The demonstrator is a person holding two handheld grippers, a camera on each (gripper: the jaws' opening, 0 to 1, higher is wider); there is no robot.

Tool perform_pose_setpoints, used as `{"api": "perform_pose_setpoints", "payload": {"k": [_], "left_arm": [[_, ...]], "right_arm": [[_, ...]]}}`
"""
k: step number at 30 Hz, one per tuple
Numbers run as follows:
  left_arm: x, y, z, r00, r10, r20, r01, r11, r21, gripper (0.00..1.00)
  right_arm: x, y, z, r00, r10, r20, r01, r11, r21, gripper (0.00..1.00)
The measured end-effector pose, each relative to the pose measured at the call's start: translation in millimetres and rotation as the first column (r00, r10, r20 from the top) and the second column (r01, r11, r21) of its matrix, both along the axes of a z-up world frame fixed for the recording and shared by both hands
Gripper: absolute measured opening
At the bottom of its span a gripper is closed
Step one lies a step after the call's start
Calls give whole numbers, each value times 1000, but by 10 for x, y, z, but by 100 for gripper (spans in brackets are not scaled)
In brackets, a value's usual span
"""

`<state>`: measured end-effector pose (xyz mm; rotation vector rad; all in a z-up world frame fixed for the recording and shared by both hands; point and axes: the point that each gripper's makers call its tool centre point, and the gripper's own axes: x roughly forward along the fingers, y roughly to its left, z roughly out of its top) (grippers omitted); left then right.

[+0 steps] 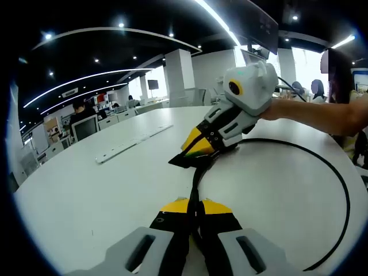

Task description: Find the charging cable on the desk, coil it up and secure with Velcro.

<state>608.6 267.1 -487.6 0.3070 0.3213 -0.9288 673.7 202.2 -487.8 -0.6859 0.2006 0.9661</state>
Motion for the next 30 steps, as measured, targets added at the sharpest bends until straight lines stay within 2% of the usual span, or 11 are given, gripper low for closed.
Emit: {"api": "perform_pose_setpoints", "payload": {"k": [14,30], "left_arm": [[5,5,-4,1000,0,0,0,1000,0,6],[6,0,-5,1000,-1,0,1,1000,0,6]], "right_arm": [[37,12,-27,1000,-4,-18,5,1000,9,4],[117,2,-21,1000,-15,4,15,1000,21,6]]}}
